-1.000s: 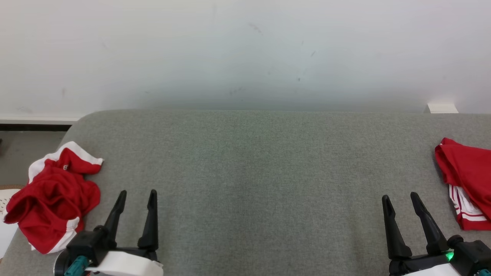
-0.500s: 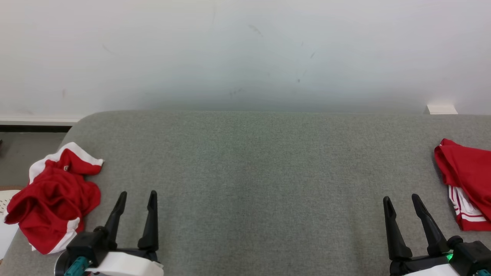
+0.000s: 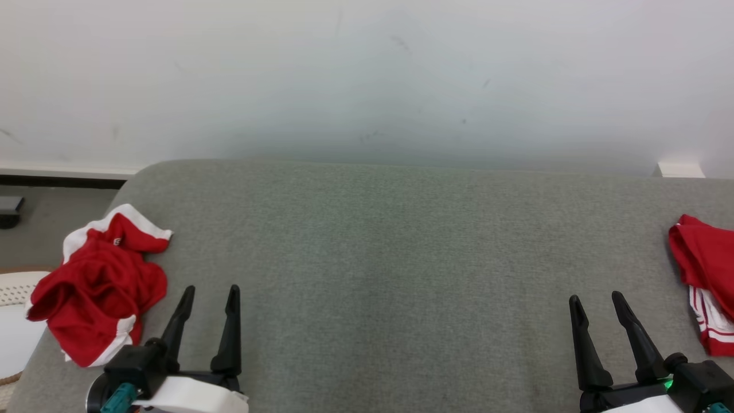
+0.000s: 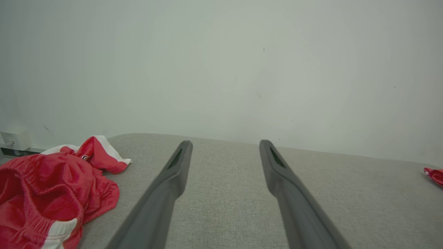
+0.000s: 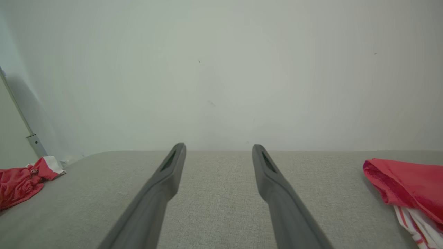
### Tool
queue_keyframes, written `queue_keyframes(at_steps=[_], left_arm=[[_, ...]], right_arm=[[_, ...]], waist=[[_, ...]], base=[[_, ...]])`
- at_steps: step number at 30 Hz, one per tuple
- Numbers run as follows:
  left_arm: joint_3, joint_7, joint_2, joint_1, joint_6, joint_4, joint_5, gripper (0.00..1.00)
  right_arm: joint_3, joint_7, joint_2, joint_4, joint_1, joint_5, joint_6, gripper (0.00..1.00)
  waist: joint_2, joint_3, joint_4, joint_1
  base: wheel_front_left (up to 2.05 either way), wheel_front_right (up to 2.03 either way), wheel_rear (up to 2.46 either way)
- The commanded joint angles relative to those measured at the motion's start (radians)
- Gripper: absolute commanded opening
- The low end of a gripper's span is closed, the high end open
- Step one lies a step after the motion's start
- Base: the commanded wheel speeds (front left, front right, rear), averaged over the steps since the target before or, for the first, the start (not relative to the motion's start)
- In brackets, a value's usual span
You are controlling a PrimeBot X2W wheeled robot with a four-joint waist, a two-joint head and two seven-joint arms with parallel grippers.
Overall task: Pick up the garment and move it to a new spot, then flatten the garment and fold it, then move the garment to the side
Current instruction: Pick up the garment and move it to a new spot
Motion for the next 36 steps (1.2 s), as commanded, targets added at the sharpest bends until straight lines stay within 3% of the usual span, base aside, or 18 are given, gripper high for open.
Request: queue_keyframes(at_steps=[1, 27, 36], left_arm=[[0.003, 0.000, 0.004, -0.002, 0.001, -0.002, -0.008, 1.00], [0.053, 0.000, 0.004, -0.025, 0.032, 0.002, -0.014, 1.00], [0.071, 0.000, 0.004, -0.036, 0.026, 0.006, -0.008, 1.00]], right_arm=[[0.002, -0.002, -0.005, 0.004, -0.008, -0.012, -0.002, 1.00], [0.052, -0.001, -0.025, 0.015, -0.056, -0.016, -0.002, 1.00], [0.060, -0.001, -0.021, 0.021, -0.063, -0.023, -0.002, 1.00]], waist=[[0.0000, 0.002, 0.016, 0.0000], [0.0000, 0.032, 0.332, 0.0000], [0.0000, 0.039, 0.377, 0.0000]], base=[[0.00, 0.00, 0.00], [0.00, 0.00, 0.00], [0.00, 0.00, 0.00]])
